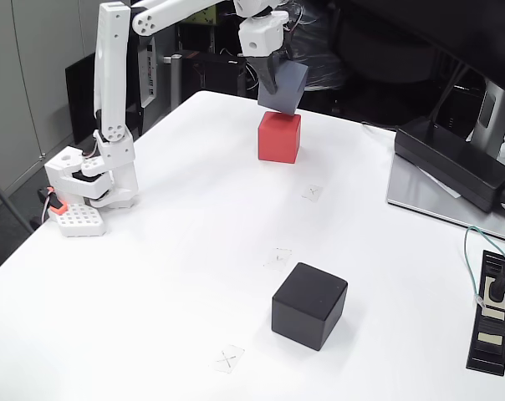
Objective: Stack the three blocks in an ordered color.
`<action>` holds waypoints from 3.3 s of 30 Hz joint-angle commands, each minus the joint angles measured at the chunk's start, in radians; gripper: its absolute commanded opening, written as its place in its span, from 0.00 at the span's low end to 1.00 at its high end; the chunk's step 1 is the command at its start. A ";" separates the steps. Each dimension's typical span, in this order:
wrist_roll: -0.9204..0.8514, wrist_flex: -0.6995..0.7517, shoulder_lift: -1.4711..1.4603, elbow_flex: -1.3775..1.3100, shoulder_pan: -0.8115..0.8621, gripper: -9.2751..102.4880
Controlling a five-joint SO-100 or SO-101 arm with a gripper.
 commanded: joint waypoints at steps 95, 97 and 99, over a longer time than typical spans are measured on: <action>0.012 0.003 0.012 0.087 0.020 0.34; 0.012 0.003 0.012 0.087 0.025 0.34; 0.012 0.003 0.012 0.087 0.025 0.34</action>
